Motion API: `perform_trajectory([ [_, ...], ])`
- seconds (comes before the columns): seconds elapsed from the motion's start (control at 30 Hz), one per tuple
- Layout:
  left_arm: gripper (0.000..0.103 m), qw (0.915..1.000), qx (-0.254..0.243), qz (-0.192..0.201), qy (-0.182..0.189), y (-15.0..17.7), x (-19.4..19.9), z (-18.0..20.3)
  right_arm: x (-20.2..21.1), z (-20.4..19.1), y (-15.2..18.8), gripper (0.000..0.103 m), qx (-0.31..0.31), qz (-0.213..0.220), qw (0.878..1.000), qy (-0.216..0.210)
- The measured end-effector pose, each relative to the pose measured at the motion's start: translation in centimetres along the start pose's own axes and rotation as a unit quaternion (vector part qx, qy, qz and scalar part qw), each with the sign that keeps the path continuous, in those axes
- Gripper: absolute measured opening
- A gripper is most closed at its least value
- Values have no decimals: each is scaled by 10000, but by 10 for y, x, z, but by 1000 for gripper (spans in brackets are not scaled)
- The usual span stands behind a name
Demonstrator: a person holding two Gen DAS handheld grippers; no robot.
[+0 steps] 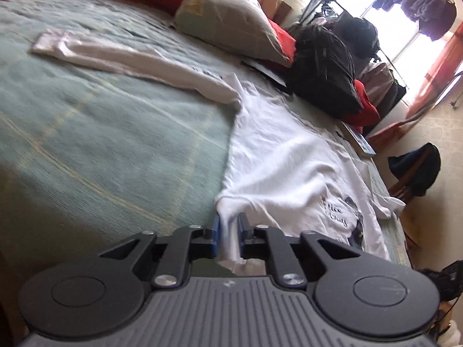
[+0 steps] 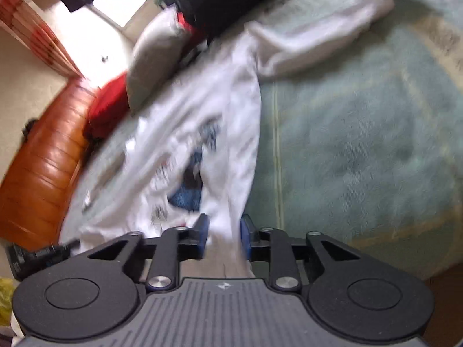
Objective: Fold clothes
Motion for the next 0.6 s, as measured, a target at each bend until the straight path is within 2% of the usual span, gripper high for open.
perform_trajectory([
  [0.03,25,10000,-49,64,-19,-4,2,2,3,-1,-8,40,7,115,9999,-17],
  [0.1,40,9998,-138,117,-6,-15,-1,10,4,-2,-28,51,39,302,9995,-2],
  [0.13,42,9998,-192,102,34,-21,-6,15,-1,-1,-39,56,38,340,9994,-7],
  [0.27,53,9990,-416,-119,140,-45,-46,37,-31,18,-84,58,-183,428,9989,-16],
  [0.37,54,9987,-399,-300,113,-63,-85,42,-65,51,-109,58,-869,293,9957,-105],
  [0.5,57,9982,-299,-512,-28,-85,-135,42,-100,74,-119,59,-1486,76,9888,-127],
  [0.6,57,9981,-142,-590,-144,-99,-164,34,-115,77,-126,62,-1565,99,9876,-106],
])
Point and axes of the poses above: each gripper's, at about its wrist camera, not at the fingertips, and x roughly against the way its jaws point, z to its right, y to its underside, the point moved 2 cm from there along -x, roughly the way its jaws point, and after that the axes turned 4 degrees about x, right-handed, at the moved point
